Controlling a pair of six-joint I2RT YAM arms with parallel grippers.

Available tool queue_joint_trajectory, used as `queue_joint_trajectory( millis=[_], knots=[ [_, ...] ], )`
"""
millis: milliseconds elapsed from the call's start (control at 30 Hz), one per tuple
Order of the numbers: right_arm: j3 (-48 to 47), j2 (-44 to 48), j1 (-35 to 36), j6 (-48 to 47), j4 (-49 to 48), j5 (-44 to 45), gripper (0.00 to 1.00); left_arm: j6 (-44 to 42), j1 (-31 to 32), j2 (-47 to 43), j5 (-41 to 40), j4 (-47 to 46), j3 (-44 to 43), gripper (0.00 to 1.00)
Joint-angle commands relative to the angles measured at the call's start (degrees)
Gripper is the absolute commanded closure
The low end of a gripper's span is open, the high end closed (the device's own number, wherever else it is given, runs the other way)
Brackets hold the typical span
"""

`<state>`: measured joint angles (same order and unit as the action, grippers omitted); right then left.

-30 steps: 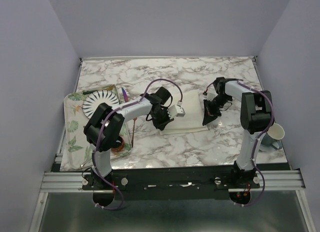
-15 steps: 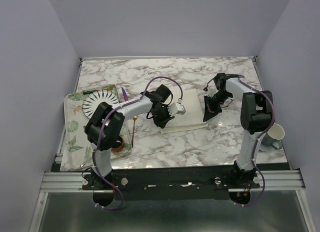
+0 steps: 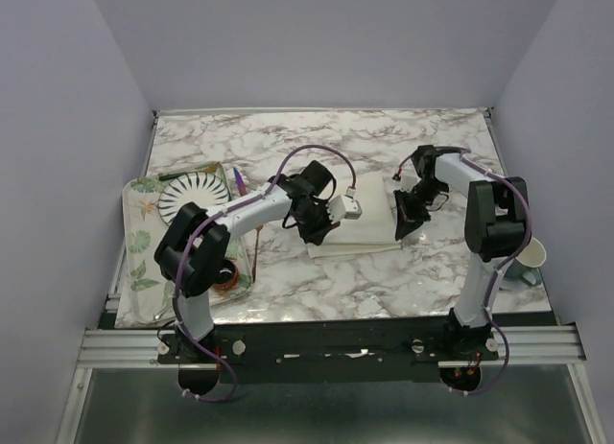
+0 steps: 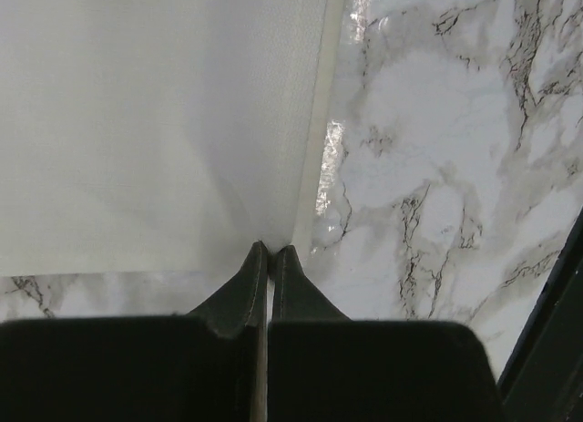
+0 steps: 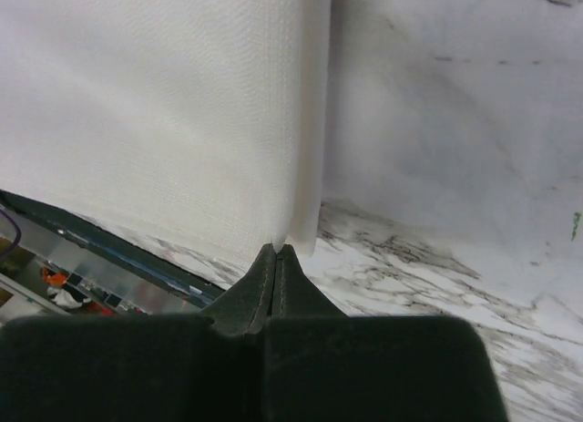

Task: Fold the napkin into a case and place the utensils inside
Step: Fold the rectangle-folded napkin at the center of the board.

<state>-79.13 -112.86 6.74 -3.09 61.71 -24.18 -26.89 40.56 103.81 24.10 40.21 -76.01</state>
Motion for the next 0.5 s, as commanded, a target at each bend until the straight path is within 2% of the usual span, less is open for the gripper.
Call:
queue_joint_trajectory(
  millis=[0, 267, 467],
  knots=[
    [1.1, -4.7, -0.3, -0.1, -2.4, 4.2, 0.99, 1.0, -0.2, 3.9, -0.7, -1.5, 3.5, 1.00],
    [-1.8, -7.3, -0.2, -0.2, -1.3, 4.6, 0.99, 1.1, -0.2, 6.6, -2.3, -2.8, 4.8, 1.00],
    [-3.7, -5.4, -0.2, -0.3, 0.6, 3.7, 0.99, 1.5, -0.3, 5.9, -2.4, -2.4, 4.4, 1.00]
  ],
)
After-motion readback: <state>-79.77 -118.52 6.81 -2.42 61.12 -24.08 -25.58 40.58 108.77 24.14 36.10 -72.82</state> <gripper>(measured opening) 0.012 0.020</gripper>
